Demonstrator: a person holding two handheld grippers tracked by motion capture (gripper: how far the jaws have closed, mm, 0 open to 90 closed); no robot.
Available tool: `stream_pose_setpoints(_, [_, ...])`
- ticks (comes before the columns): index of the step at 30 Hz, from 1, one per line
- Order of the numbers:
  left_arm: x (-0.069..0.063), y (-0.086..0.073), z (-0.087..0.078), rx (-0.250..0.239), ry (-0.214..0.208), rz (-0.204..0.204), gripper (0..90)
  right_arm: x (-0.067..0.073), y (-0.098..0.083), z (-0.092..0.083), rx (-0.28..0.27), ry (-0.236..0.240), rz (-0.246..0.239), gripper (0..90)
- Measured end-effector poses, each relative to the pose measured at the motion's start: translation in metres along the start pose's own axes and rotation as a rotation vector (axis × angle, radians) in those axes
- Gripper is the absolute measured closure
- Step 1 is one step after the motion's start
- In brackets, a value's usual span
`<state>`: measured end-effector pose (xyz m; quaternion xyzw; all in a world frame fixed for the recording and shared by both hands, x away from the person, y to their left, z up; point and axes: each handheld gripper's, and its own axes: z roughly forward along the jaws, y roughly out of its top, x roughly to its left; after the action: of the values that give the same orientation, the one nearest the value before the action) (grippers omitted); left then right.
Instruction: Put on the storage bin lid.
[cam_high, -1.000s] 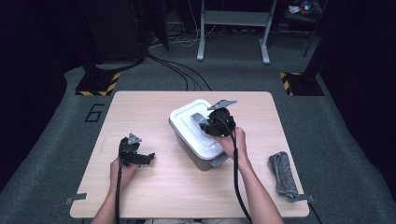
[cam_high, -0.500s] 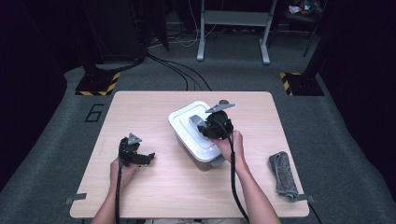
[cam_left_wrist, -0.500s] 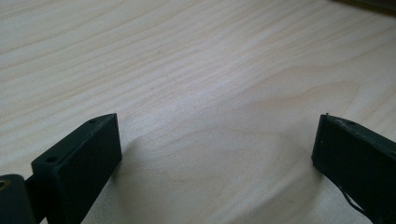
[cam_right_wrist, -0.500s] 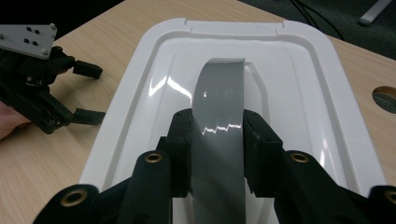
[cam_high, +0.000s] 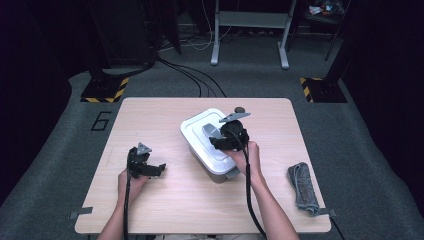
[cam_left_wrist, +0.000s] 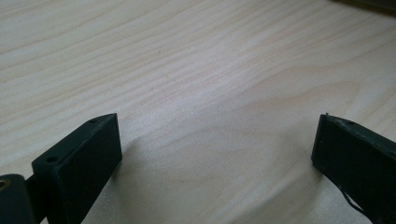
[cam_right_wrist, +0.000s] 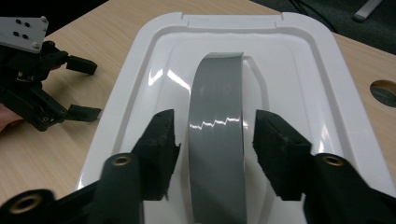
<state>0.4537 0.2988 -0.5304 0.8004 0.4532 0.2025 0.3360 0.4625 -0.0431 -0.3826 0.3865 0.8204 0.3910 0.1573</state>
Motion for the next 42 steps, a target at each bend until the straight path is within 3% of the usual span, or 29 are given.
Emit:
stream_pose_setpoints(6, [0.0,0.0,0.0,0.0,0.0,0.0,1.3,-0.003,0.003,-0.01,-0.034,-0.018,-0.008,24.6])
stream_pose_setpoints(11, [0.0,0.0,0.0,0.0,0.001,0.001,1.3,-0.014,0.005,-0.023,-0.064,-0.052,0.013,15.1])
stream_pose_setpoints(19, [0.0,0.0,0.0,0.0,0.0,0.0,1.3,-0.041,0.004,-0.046,-0.113,-0.129,0.055,11.5])
stream_pose_setpoints(28, [0.0,0.0,0.0,0.0,0.001,0.001,1.3,-0.076,-0.006,-0.056,-0.136,-0.228,0.109,7.4])
stream_pose_setpoints(34, [0.0,0.0,0.0,0.0,0.002,0.001,1.2,-0.098,-0.019,-0.05,-0.129,-0.281,0.163,5.3])
stream_pose_setpoints(42, [0.0,0.0,0.0,0.0,0.001,0.001,1.3,-0.124,-0.043,-0.029,-0.102,-0.346,0.251,5.4])
